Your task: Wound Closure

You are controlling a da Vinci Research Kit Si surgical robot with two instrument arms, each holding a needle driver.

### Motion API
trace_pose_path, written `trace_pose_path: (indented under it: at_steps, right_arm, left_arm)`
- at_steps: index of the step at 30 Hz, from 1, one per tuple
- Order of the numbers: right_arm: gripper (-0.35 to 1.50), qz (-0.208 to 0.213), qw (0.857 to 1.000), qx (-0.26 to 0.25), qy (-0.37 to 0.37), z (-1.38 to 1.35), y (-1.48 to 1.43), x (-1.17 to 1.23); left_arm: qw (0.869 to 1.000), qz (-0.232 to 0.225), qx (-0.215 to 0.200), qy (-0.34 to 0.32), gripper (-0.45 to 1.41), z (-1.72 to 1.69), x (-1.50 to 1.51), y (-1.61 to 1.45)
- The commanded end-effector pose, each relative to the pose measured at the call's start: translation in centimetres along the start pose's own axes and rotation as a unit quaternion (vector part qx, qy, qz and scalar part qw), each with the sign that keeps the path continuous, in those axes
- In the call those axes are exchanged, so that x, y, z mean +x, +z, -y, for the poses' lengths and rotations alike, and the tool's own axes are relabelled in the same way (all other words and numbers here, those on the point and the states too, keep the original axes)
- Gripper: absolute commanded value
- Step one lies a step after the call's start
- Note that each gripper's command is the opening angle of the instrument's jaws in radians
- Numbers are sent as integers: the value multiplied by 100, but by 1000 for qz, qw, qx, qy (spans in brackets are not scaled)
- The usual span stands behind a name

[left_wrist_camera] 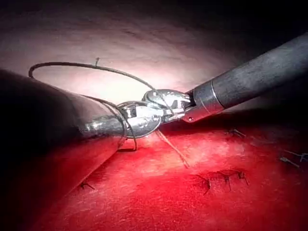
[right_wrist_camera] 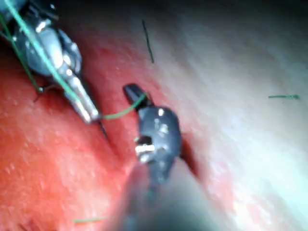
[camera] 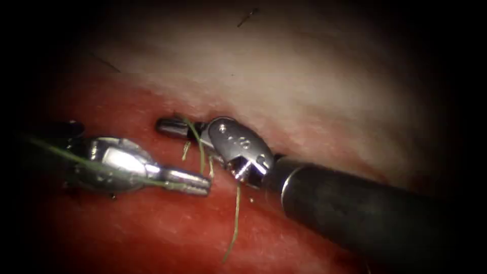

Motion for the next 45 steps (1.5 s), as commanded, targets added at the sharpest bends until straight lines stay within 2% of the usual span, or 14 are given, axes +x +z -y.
trace_pose_path:
  at_steps: [1, 8, 22, 28, 30, 31, 34, 38, 45]
  right_arm:
    - [-35, -6, 1000, 3, 5, -5, -5, -2]
    - [-35, -36, 998, 34, 31, -11, -32, 7]
    - [-35, -95, 985, 114, 91, -28, -69, 10]
    - [-28, -101, 971, 187, 108, -32, -66, 8]
    - [-21, -102, 966, 206, 114, -33, -65, 9]
    - [-11, -103, 964, 217, 117, -33, -61, 9]
    - [2, -101, 962, 221, 125, -31, -50, 7]
    - [9, -80, 958, 240, 131, -29, -37, 3]
    - [31, -75, 956, 244, 146, -26, -31, 1]
  left_arm:
    - [1000, -3, -1, 4, -45, -1, -9, 12]
    - [1000, -10, -8, 23, -45, -3, -33, 33]
    - [999, -14, -15, 45, -45, 9, -105, 32]
    - [998, -13, -17, 55, -45, 13, -141, 38]
    - [998, -12, -17, 57, -45, 15, -149, 39]
    - [998, -12, -17, 59, -45, 16, -156, 40]
    - [998, -12, -18, 61, -45, 15, -160, 40]
    - [998, -11, -21, 61, -45, 11, -157, 39]
    - [998, -9, -31, 60, -45, 6, -149, 34]
